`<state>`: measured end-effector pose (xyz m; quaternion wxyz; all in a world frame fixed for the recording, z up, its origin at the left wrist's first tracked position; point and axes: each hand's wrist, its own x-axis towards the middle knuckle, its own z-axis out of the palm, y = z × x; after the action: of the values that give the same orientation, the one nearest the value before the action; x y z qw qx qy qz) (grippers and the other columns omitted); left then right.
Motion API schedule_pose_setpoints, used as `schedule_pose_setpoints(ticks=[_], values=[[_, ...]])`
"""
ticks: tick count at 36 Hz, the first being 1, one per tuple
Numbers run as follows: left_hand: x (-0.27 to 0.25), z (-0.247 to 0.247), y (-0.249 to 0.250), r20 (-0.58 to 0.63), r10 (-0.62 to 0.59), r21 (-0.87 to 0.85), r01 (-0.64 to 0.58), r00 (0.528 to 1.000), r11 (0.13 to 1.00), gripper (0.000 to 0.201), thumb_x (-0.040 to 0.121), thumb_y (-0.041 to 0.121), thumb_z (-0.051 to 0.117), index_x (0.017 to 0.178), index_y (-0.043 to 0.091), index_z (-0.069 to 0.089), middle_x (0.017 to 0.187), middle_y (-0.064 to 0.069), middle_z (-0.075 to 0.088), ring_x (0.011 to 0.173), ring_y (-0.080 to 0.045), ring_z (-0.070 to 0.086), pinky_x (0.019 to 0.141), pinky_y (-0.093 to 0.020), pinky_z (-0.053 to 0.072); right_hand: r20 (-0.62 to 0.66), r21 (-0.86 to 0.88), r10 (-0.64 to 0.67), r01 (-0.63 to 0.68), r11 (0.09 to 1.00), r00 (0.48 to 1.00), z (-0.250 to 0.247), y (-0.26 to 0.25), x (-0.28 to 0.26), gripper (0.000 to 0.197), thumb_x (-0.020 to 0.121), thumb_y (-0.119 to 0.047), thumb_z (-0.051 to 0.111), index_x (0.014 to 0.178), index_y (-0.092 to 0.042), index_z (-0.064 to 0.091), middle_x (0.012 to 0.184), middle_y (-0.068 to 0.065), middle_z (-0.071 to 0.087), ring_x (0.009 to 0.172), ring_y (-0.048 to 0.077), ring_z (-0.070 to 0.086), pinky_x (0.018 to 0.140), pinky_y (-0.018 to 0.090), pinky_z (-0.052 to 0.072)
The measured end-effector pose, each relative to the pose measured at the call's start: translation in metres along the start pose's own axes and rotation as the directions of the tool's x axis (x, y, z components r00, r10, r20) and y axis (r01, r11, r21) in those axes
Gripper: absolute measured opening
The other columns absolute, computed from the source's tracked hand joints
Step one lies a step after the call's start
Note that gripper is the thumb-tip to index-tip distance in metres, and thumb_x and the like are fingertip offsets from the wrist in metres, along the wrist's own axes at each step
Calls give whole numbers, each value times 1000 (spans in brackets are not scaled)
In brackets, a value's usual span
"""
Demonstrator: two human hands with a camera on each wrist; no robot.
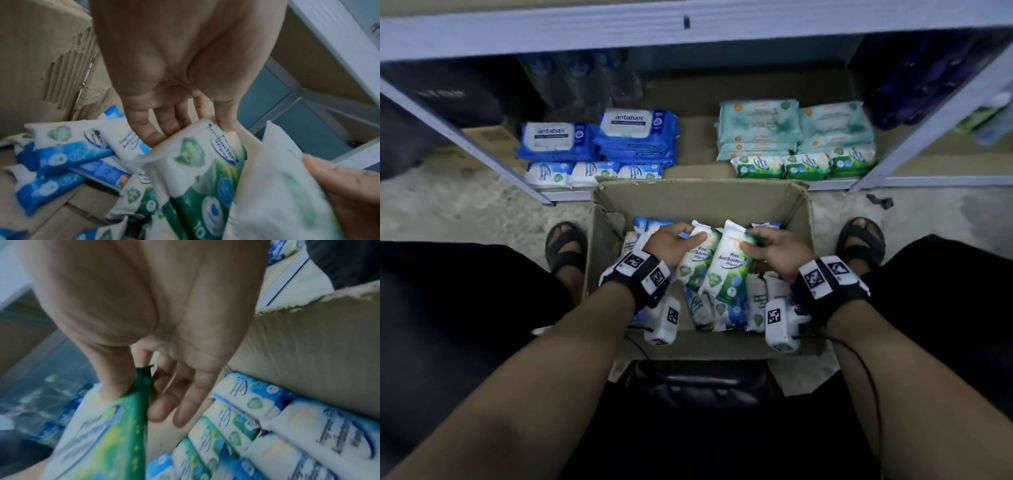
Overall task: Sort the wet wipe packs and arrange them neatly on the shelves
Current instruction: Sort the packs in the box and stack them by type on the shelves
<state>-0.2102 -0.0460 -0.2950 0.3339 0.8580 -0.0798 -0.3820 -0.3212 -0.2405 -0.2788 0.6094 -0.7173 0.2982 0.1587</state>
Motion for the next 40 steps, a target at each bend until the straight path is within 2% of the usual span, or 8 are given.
schedule_pose_setpoints(ticks=[5,9,12,15,21,27,34,40], values=[[-18,7,11,90,-35,-251,56,995,966,48,87,64,57,110,25,69,112,0,72,102,-19,67,96,-40,52,-78,172,-7,20,985,997,14,0,-10,18,86,-11,74,102,-10,65,101,10,72,92,30,69,87,53,56],[-33,8,18,220,-87,-439,179,972,880,69,71,77,63,113,22,72,107,-1,74,101,-20,70,93,-37,53,-125,114,-41,56,992,991,18,5,-14,21,84,-16,77,95,-12,59,100,10,70,89,27,69,79,46,59],[-44,7,15,239,-4,-455,116,971,883,52,72,45,83,114,17,70,105,-5,75,99,-22,71,93,-40,55,-111,108,-45,58,992,993,19,8,-16,22,83,-11,76,84,-16,55,86,4,62,75,26,65,71,45,60],[-48,6,11,205,34,-434,60,978,899,41,76,11,83,114,11,67,102,-9,75,83,-15,72,66,-22,55,-88,153,-39,52,987,995,21,9,-16,22,82,-7,77,86,-9,55,84,5,59,61,26,63,60,40,60],[-42,7,8,173,63,-382,8,983,924,34,77,2,78,108,16,71,98,-3,75,84,-12,70,63,-14,50,-99,177,-31,48,983,995,21,13,-9,28,78,-6,81,83,-7,53,91,9,57,48,17,64,53,31,59],[-41,14,7,201,46,-320,21,979,947,30,84,3,69,111,17,71,62,16,67,51,9,56,50,-5,38,-54,40,-32,34,999,998,17,18,-5,48,74,-18,85,112,-7,58,107,3,61,89,13,63,70,28,59],[-31,24,-3,203,-54,-300,115,978,947,29,76,14,79,94,32,66,95,1,74,95,-19,69,89,-33,51,100,114,125,-136,984,987,21,22,4,57,82,-16,79,133,-6,55,126,8,58,111,26,63,94,42,55],[-14,29,-17,330,-114,-378,242,937,894,28,74,11,82,99,17,73,104,-6,72,100,-24,66,97,-37,49,58,-24,193,-192,981,979,21,31,11,19,76,-26,84,88,-21,70,103,8,72,99,29,69,90,48,56]])
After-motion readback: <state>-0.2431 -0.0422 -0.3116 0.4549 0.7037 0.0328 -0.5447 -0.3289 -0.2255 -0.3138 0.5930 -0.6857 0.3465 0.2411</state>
